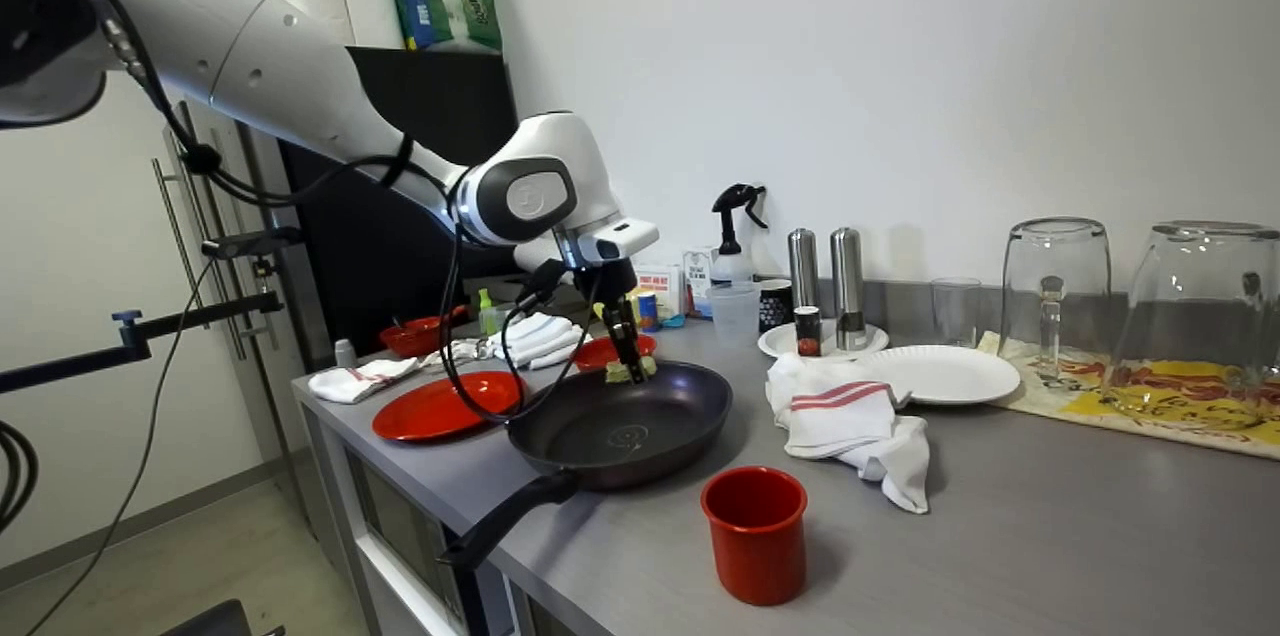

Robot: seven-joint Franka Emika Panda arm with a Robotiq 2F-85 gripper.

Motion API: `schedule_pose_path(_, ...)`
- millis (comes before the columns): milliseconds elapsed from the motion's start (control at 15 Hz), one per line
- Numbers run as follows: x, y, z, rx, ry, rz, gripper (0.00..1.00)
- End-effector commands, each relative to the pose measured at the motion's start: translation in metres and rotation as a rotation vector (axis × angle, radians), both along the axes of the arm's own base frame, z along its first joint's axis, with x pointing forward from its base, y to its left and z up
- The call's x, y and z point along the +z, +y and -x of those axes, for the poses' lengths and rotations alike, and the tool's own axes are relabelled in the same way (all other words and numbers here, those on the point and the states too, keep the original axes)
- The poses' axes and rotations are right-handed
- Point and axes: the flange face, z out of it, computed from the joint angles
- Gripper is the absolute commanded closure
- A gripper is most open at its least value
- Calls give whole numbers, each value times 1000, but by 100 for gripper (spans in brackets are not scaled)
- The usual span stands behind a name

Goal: Pick up the sponge and put it on the black pan, use the sponge to scrub the pan and place the sponge back on the countertop

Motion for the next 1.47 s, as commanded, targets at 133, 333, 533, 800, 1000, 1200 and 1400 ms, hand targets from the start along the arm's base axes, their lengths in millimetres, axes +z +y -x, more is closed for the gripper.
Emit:
schedule_pose_path(133,-26,3,12,-30,-7,-2,72)
schedule_pose_path(333,-45,6,14,-35,2,-4,72)
schedule_pose_path(533,-56,7,16,-42,1,-3,72)
schedule_pose_path(800,-62,8,16,-44,-2,1,72)
schedule_pose_path(1000,-64,8,16,-50,-4,3,72)
schedule_pose_path(1200,-65,8,17,-58,2,8,72)
schedule_pose_path(1400,-65,7,17,-68,0,12,72)
